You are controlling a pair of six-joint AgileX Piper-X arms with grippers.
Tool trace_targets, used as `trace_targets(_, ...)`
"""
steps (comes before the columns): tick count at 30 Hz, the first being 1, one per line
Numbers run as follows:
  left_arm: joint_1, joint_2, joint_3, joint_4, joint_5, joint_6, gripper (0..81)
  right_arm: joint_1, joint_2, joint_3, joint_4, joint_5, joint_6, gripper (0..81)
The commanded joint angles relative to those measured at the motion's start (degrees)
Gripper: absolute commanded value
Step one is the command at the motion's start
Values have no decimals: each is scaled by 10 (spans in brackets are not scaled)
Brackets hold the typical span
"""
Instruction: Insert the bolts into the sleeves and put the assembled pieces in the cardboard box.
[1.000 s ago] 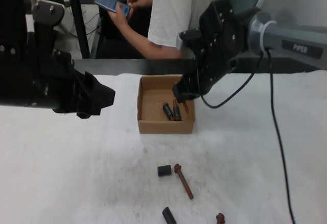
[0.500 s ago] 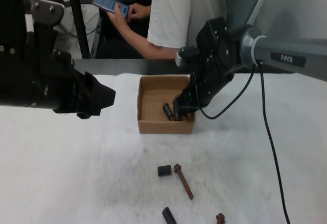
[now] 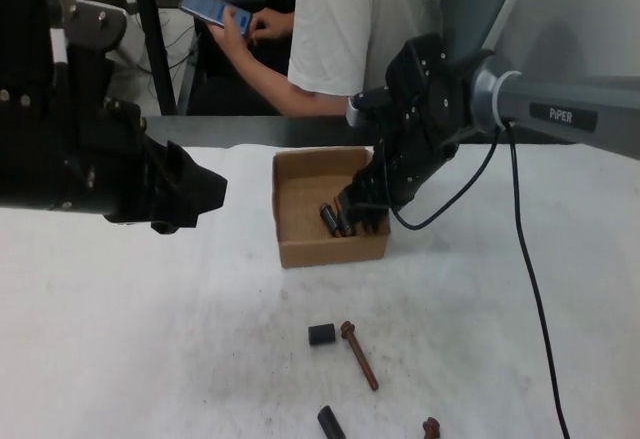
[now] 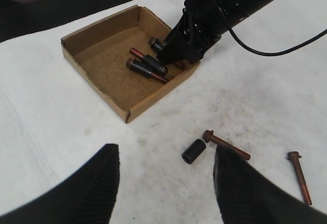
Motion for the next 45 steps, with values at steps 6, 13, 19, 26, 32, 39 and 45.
trace_targets(6,-2,-9,-6,0,5,2,516,-6,1,-5,-3,28,22,448)
trace_targets(13,-2,-10,-6,0,3,4,516,-6,-27,-23,-3,28,33,448)
trace_targets(19,-2,-10,-6,0,-5,15,516,-16,-87,-70,25,14,38,448)
trace_targets(26,-2,0,-3,0,-17,27,500,-21,-187,-88,188,-30,37,448)
trace_targets(32,-10,56,-3,-10,-17,34,459,-11,-255,-78,326,-88,2,447)
trace_targets(39,-56,138,-3,-56,-25,16,459,-1,-288,-12,353,-42,-2,447)
trace_targets(45,-66,153,-3,-56,-43,13,459,-1,-288,95,343,-42,-5,447)
